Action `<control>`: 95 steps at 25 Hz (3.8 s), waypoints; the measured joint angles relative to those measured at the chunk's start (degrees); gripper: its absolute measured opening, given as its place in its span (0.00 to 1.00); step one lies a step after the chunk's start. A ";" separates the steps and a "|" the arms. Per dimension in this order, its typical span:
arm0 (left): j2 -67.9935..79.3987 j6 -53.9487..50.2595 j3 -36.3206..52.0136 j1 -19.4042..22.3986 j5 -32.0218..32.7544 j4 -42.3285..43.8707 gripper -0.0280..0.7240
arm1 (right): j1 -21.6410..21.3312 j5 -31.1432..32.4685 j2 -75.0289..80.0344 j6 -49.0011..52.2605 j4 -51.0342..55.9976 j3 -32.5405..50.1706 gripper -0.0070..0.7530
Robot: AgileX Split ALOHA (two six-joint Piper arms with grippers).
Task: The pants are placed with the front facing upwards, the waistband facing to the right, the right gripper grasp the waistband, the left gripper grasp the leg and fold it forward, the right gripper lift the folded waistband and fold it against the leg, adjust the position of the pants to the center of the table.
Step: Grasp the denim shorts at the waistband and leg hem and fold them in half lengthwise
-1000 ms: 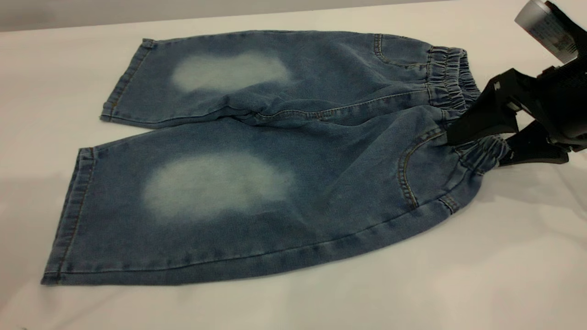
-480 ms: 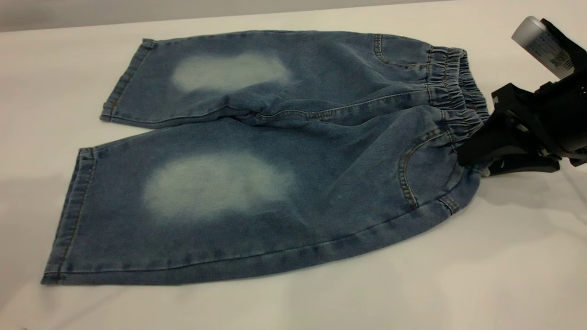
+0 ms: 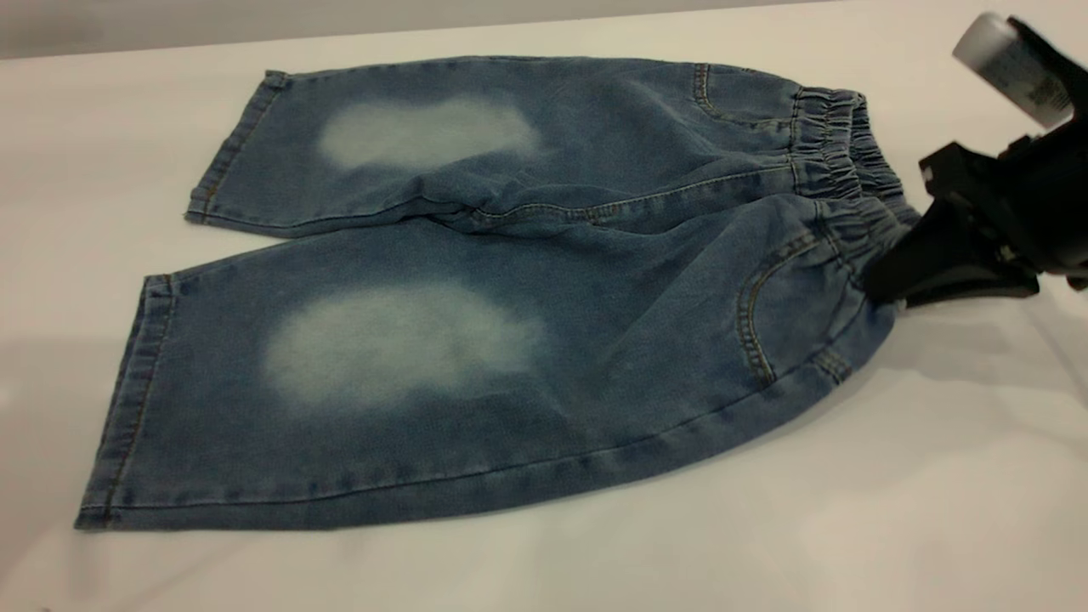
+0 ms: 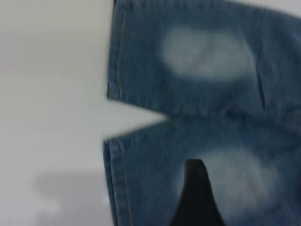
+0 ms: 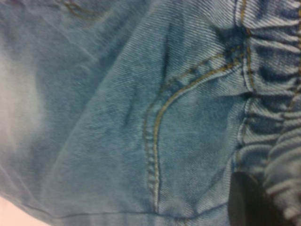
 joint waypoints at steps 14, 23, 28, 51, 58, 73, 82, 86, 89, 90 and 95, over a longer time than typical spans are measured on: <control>10.57 3.81 8.65 0.00 2.90 0.10 0.66 | 0.00 -0.20 -2.56 2.52 -2.72 0.00 0.06; 18.86 8.73 10.85 -2.19 -0.36 0.39 0.66 | 0.00 -0.20 -2.56 2.13 -2.72 0.00 0.06; 24.82 11.91 10.85 -7.17 -0.93 2.25 0.66 | 0.00 -0.20 -2.56 1.90 -2.72 0.00 0.06; 35.32 -2.73 10.80 -10.29 -0.14 17.03 0.66 | 0.00 -0.33 -2.56 2.69 -3.77 -0.54 0.06; 40.00 -2.73 10.80 -10.29 0.19 15.93 0.66 | 0.00 -0.33 -2.56 2.60 -3.71 -0.54 0.06; 47.50 -2.44 10.80 -10.29 -6.74 16.54 0.66 | 0.00 -0.33 -2.56 2.57 -3.65 -0.54 0.06; 49.83 -2.38 10.75 -10.29 -9.18 16.16 0.66 | 0.00 -0.33 -2.56 2.53 -3.65 -0.54 0.06; 50.18 -2.38 9.75 -10.29 -10.52 14.13 0.66 | 0.00 -0.33 -2.56 2.53 -3.65 -0.54 0.06; 50.18 -2.38 9.11 -10.29 -11.08 13.48 0.66 | 0.00 -0.33 -2.56 2.53 -3.65 -0.54 0.06; 50.18 -2.33 9.11 -10.29 -11.14 13.48 0.66 | 0.00 -0.33 -2.56 2.53 -3.65 -0.54 0.06; 50.18 -2.16 9.11 -10.29 -11.03 13.44 0.66 | 0.00 -0.33 -2.56 2.53 -3.65 -0.54 0.06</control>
